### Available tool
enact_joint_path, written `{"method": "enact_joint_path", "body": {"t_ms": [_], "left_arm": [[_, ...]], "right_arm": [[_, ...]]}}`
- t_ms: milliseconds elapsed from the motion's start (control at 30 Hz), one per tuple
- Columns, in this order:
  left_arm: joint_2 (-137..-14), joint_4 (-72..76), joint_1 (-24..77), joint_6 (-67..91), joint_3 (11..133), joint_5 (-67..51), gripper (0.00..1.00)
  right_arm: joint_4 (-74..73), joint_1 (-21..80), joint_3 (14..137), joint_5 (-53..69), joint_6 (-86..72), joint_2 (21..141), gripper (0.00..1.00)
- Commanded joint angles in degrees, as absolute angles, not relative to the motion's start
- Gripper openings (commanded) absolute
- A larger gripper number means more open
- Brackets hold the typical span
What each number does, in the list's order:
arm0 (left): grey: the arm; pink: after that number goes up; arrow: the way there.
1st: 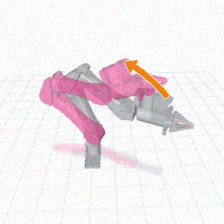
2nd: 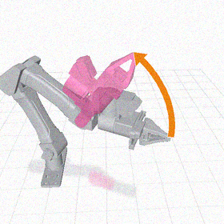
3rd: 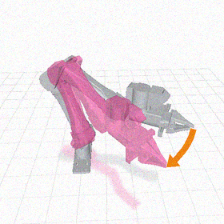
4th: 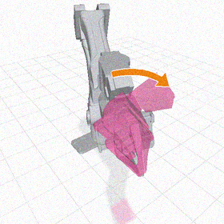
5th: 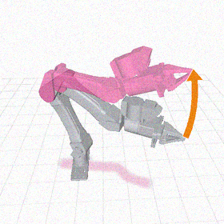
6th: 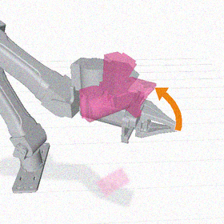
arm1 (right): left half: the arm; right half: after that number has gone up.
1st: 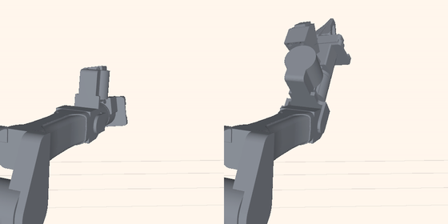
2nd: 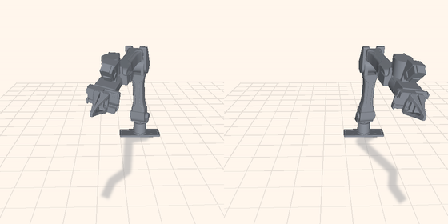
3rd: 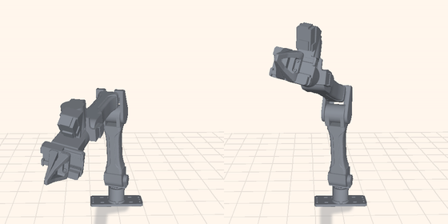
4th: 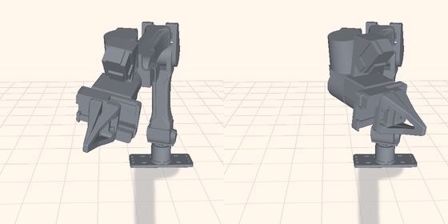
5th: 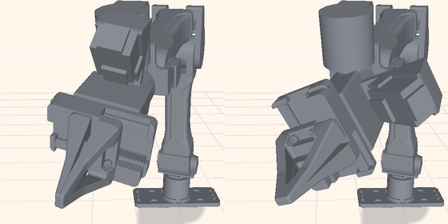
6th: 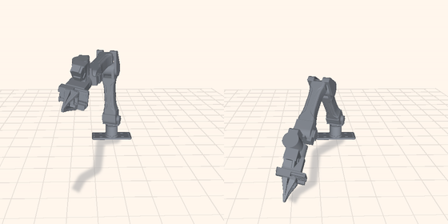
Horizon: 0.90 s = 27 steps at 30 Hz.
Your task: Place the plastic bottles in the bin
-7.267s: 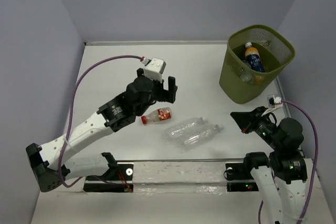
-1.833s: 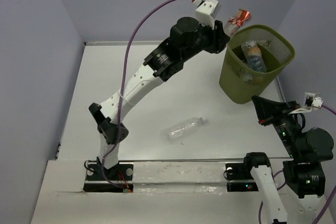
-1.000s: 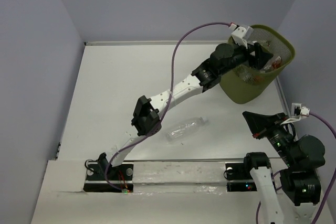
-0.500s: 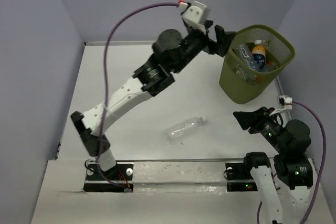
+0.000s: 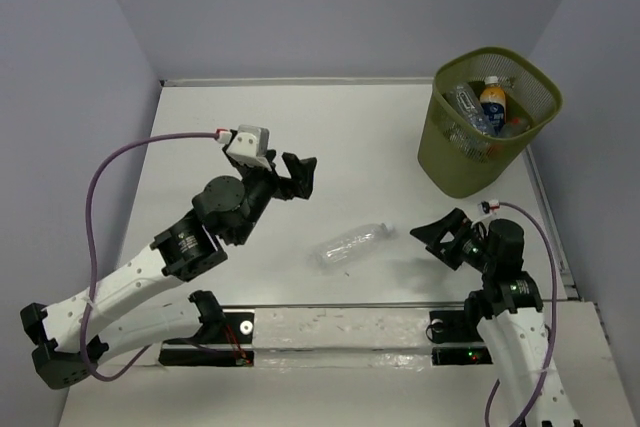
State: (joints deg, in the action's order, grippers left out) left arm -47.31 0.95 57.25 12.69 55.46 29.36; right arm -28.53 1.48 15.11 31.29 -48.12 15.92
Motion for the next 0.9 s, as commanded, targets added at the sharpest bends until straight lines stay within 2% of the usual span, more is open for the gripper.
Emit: {"method": "enact_joint_path", "body": {"t_ms": [0, 100, 133, 233, 267, 400, 600, 867], "left_arm": [[-42.20, 0.09, 57.22, 16.43, 48.18, 34.19, 0.99], [-40.08, 2.28, 57.22, 16.26, 43.43, 33.40, 0.99], [-39.99, 2.29, 57.13, 15.65, 43.24, 32.62, 0.99], [-39.99, 1.32, 57.13, 13.63, 44.30, 31.73, 0.99], [-39.73, 1.06, 57.22, 12.93, 44.04, 32.60, 0.99], [-37.18, 0.62, 57.30, 11.34, 42.63, 32.88, 0.99], [-36.83, 0.61, 57.30, 11.34, 42.98, 29.89, 0.99], [-36.39, 0.18, 57.30, 11.34, 43.33, 29.09, 0.99]], "right_arm": [[-15.13, 3.60, 10.39, 30.24, -54.57, 21.42, 0.97], [-7.49, 10.26, 8.71, 26.56, -58.08, 26.79, 0.98], [-5.12, 16.98, 8.18, 22.11, -59.31, 30.90, 0.98], [6.30, 27.83, 8.43, 13.83, -63.89, 38.64, 1.00], [8.50, 31.86, 9.57, 10.32, -64.42, 44.50, 1.00], [23.63, 33.57, 9.67, 9.23, -67.85, 56.41, 1.00], [27.07, 34.72, 12.56, 7.03, -67.24, 64.85, 1.00], [24.52, 34.72, 17.49, 6.24, -66.62, 73.91, 0.97]]}}
